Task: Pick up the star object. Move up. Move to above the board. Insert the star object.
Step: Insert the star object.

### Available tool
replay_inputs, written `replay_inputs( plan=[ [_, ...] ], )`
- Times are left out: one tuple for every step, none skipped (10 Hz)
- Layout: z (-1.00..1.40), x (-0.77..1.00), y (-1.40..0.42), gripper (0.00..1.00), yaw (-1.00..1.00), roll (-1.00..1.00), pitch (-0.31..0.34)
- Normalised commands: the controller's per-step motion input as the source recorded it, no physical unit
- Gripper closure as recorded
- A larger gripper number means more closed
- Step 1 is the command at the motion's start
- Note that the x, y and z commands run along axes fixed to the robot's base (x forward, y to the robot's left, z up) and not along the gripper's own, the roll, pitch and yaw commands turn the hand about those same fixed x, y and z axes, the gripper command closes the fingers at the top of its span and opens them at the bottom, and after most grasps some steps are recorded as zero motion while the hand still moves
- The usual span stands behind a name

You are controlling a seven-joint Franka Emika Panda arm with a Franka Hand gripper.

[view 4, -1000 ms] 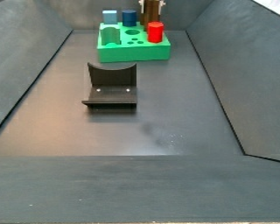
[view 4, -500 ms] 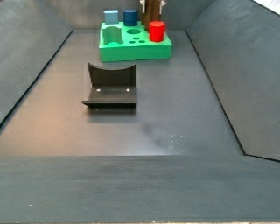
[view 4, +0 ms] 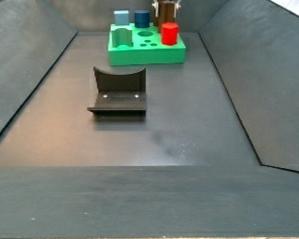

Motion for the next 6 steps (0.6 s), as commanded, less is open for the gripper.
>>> replay_inputs(
  plan=[
    [-0.14,0.00,-0.01,1.00,0.00,0.05,-0.033],
    [-0.93,0.00,-0.05,1.00,0.08,-0.01,-0.083],
    [-1.00,0.09,-0.02,1.00,0.14,-0.01,-0.046],
    [-1.00,0.11,-0.09,1.00,0.11,-0.04,-0.023],
    [-0.23,0.00,0.05,1.00,0.00,-0.12,-0.111],
    [0.00,0.00,0.00,1.00,0.00,0.00,0.000]
  ],
)
